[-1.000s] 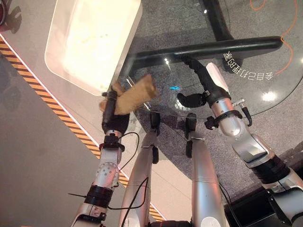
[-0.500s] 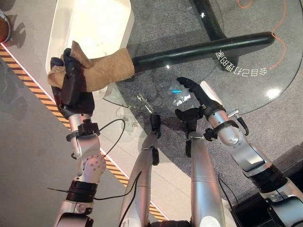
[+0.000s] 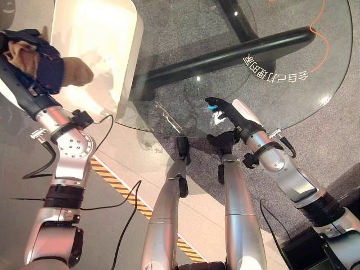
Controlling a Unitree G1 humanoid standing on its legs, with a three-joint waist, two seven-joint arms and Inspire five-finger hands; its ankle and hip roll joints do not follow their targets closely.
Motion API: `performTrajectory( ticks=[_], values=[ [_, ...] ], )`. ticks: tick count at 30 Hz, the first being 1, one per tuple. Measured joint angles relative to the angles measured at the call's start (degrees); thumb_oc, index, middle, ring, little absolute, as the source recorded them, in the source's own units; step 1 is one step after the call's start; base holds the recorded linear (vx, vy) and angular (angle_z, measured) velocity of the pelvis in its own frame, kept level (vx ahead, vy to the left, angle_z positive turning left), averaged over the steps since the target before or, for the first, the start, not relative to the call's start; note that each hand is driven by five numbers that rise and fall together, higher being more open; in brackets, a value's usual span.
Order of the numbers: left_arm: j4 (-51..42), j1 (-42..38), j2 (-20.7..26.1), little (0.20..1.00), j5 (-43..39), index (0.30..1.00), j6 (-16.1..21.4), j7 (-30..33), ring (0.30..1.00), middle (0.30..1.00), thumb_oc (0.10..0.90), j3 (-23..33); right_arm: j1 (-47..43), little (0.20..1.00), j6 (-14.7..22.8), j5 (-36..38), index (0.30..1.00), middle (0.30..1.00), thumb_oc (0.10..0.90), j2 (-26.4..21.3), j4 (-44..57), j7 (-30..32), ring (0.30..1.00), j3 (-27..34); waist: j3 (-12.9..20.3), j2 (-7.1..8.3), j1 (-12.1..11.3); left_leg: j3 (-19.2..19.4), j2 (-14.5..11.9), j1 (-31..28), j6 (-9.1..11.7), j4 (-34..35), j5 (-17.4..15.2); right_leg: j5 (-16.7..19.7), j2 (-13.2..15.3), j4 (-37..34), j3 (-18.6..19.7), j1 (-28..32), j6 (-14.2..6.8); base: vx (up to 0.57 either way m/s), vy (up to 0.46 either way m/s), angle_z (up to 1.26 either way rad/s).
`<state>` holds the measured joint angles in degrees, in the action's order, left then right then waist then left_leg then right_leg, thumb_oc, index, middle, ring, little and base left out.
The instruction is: Wipe the table with a cloth and put it in the basket.
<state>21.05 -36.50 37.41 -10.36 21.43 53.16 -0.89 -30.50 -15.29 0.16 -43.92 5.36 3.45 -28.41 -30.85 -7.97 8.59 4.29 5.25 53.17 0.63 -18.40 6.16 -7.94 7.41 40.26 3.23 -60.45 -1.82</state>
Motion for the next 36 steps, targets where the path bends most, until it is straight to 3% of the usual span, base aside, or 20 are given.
performTrajectory(
  ticks=[5, 16, 27, 36],
  values=[
    [6.9, -4.7, 0.0, 0.200, 1.3, 0.300, -2.8, 2.4, 0.300, 0.300, 0.100, -2.9, -0.9, 0.900, 1.1, 1.4, 0.900, 0.900, 0.800, -1.1, -0.3, 1.0, 0.900, -1.8, 0.0, 0.00, 1.0, -0.3, 0.0, 2.3, 0.5, -1.5, -0.2, -0.1, 0.1, 0.5, -0.4, -1.6, 0.1, 0.04, 0.029, 0.03],
    [12.4, -9.8, 0.5, 0.200, 2.1, 0.300, -6.8, 2.8, 0.300, 0.300, 0.100, -5.3, -2.8, 0.900, 1.8, 2.6, 0.900, 0.900, 0.800, -1.4, -0.2, 2.7, 0.900, -2.8, 0.0, 0.01, 1.4, -1.7, -0.1, 5.7, 0.4, -4.0, -0.8, -0.3, -0.1, 2.1, -1.5, -3.9, 0.3, 0.03, 0.002, 0.03],
    [19.2, -13.8, 5.3, 0.200, 2.2, 0.300, -9.0, 1.5, 0.300, 0.300, 0.100, -11.5, -6.0, 0.900, 3.3, 7.0, 0.900, 0.900, 0.800, -2.5, 0.7, 3.7, 0.900, -3.6, 0.0, 0.09, 2.1, -3.4, -0.5, 11.0, 0.7, -7.2, -1.5, -0.2, -0.4, 2.7, -3.3, -7.1, 0.3, 0.01, -0.018, 0.03],
    [24.0, -22.6, 10.0, 0.200, 7.4, 0.300, -16.1, -4.2, 0.300, 0.300, 0.100, -19.2, -8.6, 0.900, 4.7, 10.3, 0.900, 0.900, 0.800, -4.2, 0.7, 3.7, 0.900, -4.8, 0.0, 0.14, 2.9, -3.4, -0.5, 13.4, 1.0, -8.9, -1.9, -0.3, -0.5, 3.7, -3.2, -9.1, 0.2, 0.00, 0.008, 0.00]
  ],
)
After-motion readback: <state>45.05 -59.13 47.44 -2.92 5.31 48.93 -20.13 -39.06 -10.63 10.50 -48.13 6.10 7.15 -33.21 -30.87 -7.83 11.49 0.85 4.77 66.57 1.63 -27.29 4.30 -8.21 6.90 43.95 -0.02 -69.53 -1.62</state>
